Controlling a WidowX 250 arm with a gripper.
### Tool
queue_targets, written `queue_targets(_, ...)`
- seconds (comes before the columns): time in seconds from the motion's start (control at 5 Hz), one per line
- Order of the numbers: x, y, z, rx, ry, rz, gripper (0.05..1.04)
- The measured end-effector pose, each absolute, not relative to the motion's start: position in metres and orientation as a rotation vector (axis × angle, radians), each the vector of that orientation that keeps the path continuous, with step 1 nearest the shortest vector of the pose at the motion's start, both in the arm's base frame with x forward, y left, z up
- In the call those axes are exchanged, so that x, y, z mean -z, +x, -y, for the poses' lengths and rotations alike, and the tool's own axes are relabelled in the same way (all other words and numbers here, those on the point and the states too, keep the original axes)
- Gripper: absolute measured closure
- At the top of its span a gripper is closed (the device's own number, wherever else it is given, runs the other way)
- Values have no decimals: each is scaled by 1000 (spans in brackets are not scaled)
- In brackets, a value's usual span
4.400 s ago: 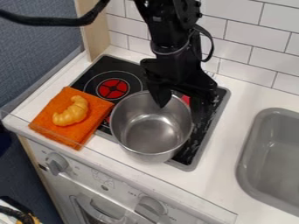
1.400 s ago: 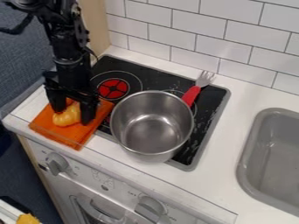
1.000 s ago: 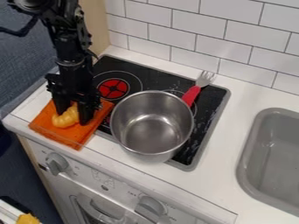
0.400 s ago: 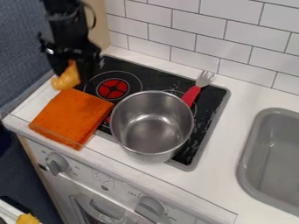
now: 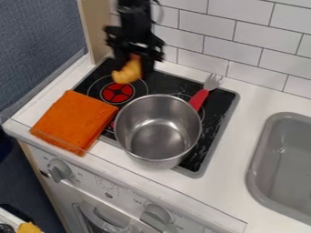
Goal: Move the croissant in the top middle part of the burner
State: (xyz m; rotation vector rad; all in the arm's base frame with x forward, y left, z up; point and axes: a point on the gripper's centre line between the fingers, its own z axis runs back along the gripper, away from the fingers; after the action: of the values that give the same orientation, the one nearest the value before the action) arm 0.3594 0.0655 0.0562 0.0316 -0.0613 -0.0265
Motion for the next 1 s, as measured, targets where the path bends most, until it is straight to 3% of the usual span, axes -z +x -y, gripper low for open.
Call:
queue_targets(0.2,-21,382,-45,51,25,-3,429)
queue_targets(0.6,-12,392,-34,81,26,-11,379)
queue_targets(0.8,-12,388,-30,101,28,-3,120)
queue_targets(1.0,-29,381,-25,110,33,24,79)
